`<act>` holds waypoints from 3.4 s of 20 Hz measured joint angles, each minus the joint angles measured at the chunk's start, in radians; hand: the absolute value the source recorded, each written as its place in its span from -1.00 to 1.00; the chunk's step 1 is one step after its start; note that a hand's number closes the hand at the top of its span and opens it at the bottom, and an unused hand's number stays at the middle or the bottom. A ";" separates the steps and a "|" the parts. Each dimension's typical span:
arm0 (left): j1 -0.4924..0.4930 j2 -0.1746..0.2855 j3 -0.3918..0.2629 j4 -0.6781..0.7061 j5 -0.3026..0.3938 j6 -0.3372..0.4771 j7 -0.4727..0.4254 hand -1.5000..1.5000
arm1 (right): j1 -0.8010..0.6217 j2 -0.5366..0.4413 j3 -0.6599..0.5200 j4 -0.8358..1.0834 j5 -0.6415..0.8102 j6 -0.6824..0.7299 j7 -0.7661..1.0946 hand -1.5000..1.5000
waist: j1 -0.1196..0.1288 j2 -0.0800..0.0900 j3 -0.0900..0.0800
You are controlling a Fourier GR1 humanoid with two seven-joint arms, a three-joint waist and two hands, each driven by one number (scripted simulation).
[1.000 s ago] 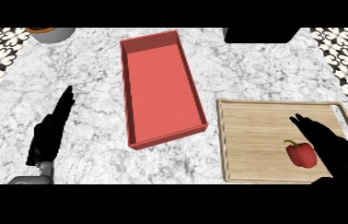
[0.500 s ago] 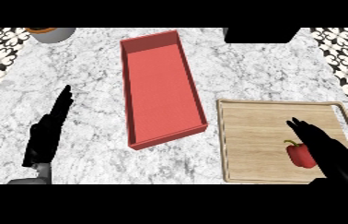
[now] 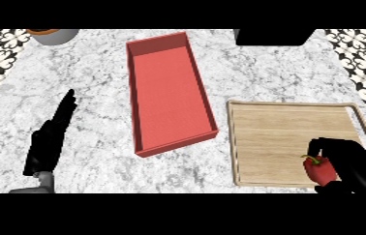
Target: Pick the bell pepper from the tray and place it in the cardboard box
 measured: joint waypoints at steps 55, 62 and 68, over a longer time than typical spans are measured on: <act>-0.010 -0.055 -0.003 0.013 -0.053 -0.031 -0.026 0.00 | -1.144 0.404 0.393 0.466 -0.248 -0.376 1.028 1.00 | 0.037 0.010 0.005; -0.044 -0.053 -0.005 0.013 -0.054 -0.042 -0.005 0.00 | -1.252 0.405 0.397 0.801 -0.393 -0.515 0.963 -1.00 | 0.060 0.017 0.004; -0.049 -0.054 -0.009 0.015 -0.057 -0.050 -0.009 0.00 | -1.282 0.405 0.409 0.988 -0.519 -0.662 0.866 -1.00 | 0.074 0.022 0.005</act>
